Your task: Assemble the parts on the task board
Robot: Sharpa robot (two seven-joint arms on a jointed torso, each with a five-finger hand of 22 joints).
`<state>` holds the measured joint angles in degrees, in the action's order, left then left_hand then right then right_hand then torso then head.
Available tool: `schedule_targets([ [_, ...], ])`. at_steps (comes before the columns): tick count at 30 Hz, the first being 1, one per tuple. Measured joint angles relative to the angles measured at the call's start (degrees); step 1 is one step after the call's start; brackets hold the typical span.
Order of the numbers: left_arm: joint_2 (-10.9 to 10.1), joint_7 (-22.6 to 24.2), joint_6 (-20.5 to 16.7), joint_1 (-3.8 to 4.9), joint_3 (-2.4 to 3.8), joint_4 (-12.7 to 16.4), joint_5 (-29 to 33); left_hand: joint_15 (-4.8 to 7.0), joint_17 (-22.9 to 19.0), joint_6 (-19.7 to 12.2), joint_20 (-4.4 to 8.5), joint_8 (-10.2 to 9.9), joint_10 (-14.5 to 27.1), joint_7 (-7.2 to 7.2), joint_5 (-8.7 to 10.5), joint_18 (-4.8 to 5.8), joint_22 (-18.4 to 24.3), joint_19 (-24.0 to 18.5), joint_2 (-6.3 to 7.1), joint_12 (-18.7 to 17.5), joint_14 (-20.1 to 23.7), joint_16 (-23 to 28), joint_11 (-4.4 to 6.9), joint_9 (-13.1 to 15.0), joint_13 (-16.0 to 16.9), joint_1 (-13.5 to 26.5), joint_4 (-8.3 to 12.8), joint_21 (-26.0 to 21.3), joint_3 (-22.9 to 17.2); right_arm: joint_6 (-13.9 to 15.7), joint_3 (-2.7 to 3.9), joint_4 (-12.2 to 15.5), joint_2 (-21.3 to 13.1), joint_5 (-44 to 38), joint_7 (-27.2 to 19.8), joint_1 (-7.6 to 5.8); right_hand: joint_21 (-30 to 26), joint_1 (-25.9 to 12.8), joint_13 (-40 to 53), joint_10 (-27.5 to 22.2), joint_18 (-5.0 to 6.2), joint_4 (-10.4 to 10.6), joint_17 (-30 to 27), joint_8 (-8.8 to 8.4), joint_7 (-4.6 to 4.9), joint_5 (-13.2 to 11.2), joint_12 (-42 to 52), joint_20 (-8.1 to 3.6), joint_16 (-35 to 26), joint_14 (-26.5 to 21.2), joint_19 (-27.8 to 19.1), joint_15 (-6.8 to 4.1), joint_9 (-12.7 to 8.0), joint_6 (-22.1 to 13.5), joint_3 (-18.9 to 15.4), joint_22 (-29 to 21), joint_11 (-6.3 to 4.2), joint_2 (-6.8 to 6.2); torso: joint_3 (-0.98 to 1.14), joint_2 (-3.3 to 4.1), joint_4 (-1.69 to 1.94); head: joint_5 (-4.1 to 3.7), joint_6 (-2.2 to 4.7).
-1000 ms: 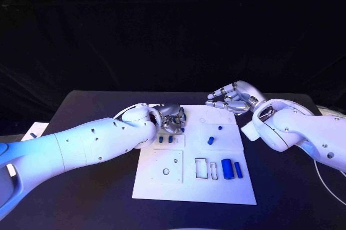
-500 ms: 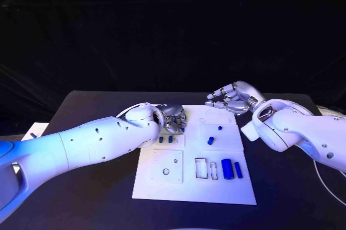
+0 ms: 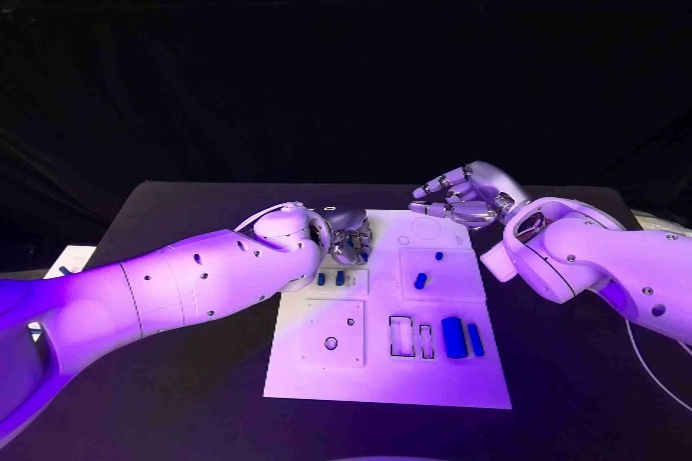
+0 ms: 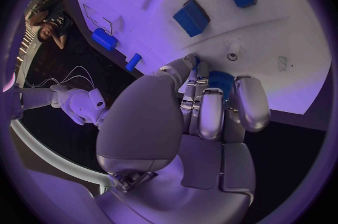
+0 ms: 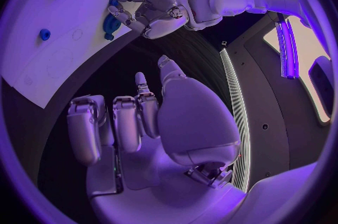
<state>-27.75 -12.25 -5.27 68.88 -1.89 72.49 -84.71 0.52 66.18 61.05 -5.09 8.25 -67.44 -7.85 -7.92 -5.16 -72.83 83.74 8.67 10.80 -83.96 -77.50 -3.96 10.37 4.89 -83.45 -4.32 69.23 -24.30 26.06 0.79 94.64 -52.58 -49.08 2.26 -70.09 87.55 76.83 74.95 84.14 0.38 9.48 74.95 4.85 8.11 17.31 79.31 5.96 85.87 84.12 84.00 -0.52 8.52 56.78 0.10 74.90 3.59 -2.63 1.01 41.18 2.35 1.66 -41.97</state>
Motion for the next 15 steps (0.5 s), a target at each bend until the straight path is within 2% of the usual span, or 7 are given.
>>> schedule_targets([
  [5,0.1,-0.3,0.7,0.05,0.03,0.0,-0.2,0.4,-0.2,1.6,0.2,-0.2,-1.8,0.2,0.01,0.02,-0.7,0.2,-0.72,-0.7,0.0,0.0,0.34,-0.2,0.0,-0.7,1.3,0.7,-2.0,-0.1,0.0,0.0,0.0,0.0,0.0,0.0,0.0,0.0,0.0,0.0,0.0,0.0,0.0,0.0,0.0,0.0,0.0,0.0,0.0,0.0,0.0,0.0,0.0,0.0,0.0,0.0,0.0,0.0,0.0,-0.01,0.03,-0.04,-0.05],
  [15,0.0,0.0,-0.1,-0.11,0.0,0.0,-0.4,0.4,-1.1,3.1,0.4,-0.6,-3.5,0.3,0.04,-0.01,-2.1,0.4,-0.8,-1.7,0.0,0.0,0.69,-0.5,0.0,-0.8,2.3,2.4,-3.4,-0.2,0.0,0.0,0.0,0.0,0.0,0.0,0.0,0.2,0.0,0.0,0.0,0.0,0.0,0.0,0.0,0.0,0.0,0.0,0.0,0.0,0.0,0.0,0.1,0.0,0.0,0.0,0.0,0.22,-0.02,-0.04,0.05,0.05,0.05],
])
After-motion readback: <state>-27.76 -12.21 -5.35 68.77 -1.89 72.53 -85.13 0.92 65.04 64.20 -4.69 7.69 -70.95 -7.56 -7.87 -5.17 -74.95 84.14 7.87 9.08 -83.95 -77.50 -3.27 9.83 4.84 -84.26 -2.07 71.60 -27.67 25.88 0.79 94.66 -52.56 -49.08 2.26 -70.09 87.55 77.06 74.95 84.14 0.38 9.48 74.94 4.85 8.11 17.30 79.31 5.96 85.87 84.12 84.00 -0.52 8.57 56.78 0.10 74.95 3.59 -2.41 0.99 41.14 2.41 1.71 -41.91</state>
